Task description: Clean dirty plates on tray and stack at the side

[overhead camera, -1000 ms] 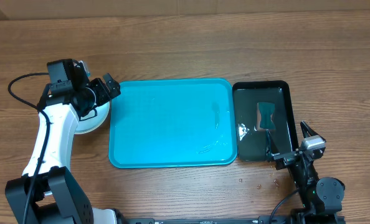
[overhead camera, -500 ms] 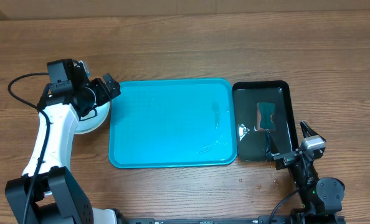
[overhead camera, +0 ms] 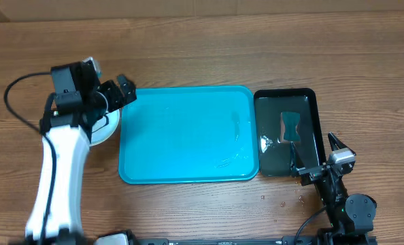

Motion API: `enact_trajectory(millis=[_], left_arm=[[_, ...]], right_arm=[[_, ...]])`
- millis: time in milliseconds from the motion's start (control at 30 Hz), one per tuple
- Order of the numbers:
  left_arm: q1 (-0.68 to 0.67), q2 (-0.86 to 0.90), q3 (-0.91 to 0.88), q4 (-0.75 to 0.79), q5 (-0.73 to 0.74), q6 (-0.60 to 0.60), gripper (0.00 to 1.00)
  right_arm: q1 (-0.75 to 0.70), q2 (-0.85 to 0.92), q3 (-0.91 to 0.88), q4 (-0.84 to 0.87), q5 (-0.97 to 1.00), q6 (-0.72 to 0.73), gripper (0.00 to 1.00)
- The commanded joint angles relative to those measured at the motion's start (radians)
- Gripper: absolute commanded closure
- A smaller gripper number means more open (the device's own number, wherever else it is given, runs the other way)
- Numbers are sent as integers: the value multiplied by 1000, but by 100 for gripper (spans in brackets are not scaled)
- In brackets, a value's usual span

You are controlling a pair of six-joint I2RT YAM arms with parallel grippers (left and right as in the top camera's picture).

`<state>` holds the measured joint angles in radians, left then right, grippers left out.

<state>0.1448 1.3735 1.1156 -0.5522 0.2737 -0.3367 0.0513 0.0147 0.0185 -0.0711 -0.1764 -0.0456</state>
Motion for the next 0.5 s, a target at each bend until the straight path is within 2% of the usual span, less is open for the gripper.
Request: enact_trajectory(millis=[0,267,467], left_arm=[[-42,-172,17,3,8,15,0],[-82,-546,0,3,8,15,0],[-82,-797,-163,3,13,18,0]], right_arm=[[-6,-12,-11,5,-1,-4,0],[-6,-12,-11,5,-1,-4,0],[-6,-12,-11,5,-1,-4,0]])
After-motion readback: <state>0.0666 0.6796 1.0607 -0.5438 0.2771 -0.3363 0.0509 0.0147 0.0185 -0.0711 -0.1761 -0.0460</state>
